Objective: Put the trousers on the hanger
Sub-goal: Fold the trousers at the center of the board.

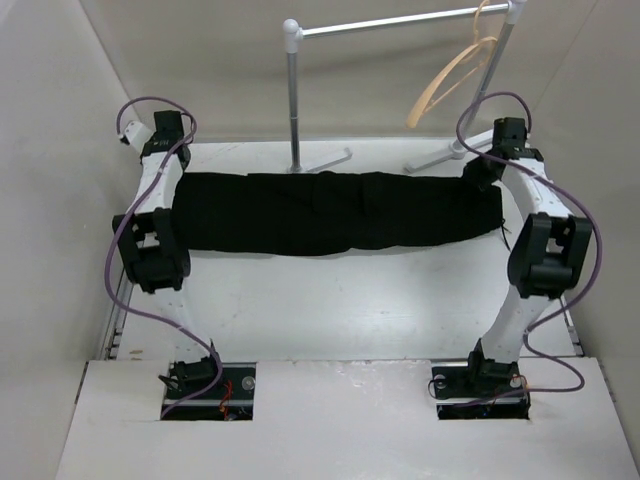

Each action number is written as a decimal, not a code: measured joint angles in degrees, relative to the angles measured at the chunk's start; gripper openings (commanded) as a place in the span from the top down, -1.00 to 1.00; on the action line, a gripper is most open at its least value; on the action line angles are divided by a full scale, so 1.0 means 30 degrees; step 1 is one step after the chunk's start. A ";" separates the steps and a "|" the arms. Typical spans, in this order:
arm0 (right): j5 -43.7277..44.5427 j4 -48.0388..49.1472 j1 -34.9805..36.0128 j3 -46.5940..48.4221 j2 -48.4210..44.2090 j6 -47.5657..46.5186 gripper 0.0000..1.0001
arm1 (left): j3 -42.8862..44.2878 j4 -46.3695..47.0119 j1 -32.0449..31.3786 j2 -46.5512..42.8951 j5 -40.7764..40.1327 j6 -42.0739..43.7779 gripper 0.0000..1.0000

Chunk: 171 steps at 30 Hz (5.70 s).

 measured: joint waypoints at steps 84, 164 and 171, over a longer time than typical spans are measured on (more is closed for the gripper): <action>0.0160 0.4473 -0.3461 -1.9365 -1.5147 0.1690 -0.31 | -1.8935 0.2222 0.3869 -1.3661 0.1064 -0.0663 -0.11; 0.9799 0.0364 1.6815 -0.2171 -1.2014 -0.2718 0.59 | -1.9438 0.0685 -1.0054 -2.3037 0.3752 -0.2608 -0.16; 1.0921 0.0459 2.0662 0.3286 -0.3475 -0.3075 0.57 | -2.0079 0.0321 -0.4969 -2.3547 0.6091 -0.2565 -0.17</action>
